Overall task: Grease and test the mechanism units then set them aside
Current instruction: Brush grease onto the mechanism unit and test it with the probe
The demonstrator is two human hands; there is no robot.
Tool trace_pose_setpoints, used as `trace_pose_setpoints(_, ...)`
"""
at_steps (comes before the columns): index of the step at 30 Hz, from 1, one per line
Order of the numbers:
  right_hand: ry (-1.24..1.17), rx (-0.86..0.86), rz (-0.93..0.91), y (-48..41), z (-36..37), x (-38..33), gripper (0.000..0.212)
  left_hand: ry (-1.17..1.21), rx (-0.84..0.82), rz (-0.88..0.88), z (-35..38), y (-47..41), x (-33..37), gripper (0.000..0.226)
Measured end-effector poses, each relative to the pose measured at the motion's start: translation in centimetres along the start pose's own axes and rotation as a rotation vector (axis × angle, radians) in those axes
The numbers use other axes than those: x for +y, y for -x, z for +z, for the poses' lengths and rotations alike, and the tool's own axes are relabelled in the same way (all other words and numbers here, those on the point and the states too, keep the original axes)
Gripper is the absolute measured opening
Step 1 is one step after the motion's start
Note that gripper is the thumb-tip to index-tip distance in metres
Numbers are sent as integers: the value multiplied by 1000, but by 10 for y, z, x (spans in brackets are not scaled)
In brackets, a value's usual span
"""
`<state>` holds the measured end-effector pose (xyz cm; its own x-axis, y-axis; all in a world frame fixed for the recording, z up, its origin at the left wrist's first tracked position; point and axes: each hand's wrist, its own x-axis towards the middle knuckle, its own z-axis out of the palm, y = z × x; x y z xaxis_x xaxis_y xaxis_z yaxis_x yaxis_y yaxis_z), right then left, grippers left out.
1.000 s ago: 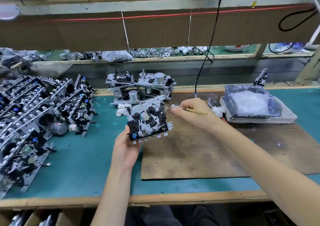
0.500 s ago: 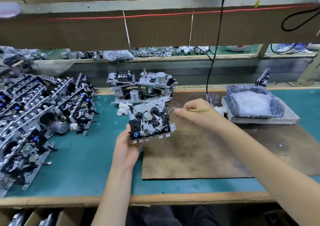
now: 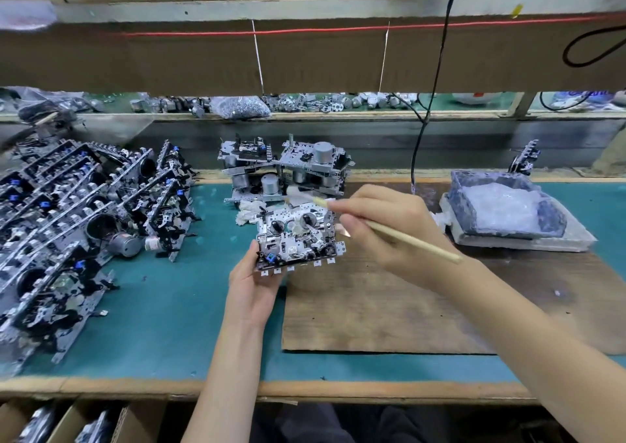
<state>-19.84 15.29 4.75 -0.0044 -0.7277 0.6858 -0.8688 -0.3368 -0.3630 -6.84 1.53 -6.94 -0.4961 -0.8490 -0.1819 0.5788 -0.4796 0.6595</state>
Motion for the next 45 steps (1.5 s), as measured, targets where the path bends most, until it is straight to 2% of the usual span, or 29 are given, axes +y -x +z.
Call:
trace_pose_setpoints(2, 13, -59, -8, 2, 2, -4, 16, -12, 2, -1, 1, 0, 0, 44)
trace_pose_setpoints(8, -7, -181, 21, 3, 6, -5, 15, -78, 14, -8, 2, 1, 1, 25)
trace_pose_setpoints(16, 26, -199, 45, 4, 12, -3, 17, -100, 8, 6, 0, 1, 1, 33)
trace_pose_setpoints(22, 45, -164, 12, 4, 13, 0, 15, -115, -5, 16, -2, -1, 0, 25)
trace_pose_setpoints(26, 108, -1, -7, 4, 15, 5, 18, -70, -20, 21, -4, -2, -1, 41)
trace_pose_setpoints(30, 150, 95, 145, 6, 15, 20, 22, -39, -67, 26, -4, -2, -1, 49)
trace_pose_setpoints(37, 132, -132, 460, 21, 21, 46, 26, -49, -98, 24, -6, -4, -2, 56)
trace_pose_setpoints(41, 9, -101, 626, 18, 25, 47, 26, -54, -101, 27, -5, -3, -3, 57)
trace_pose_setpoints(45, 10, -99, 704, 15, 26, 50, 26, -56, -116, 15, -3, -2, -3, 59)
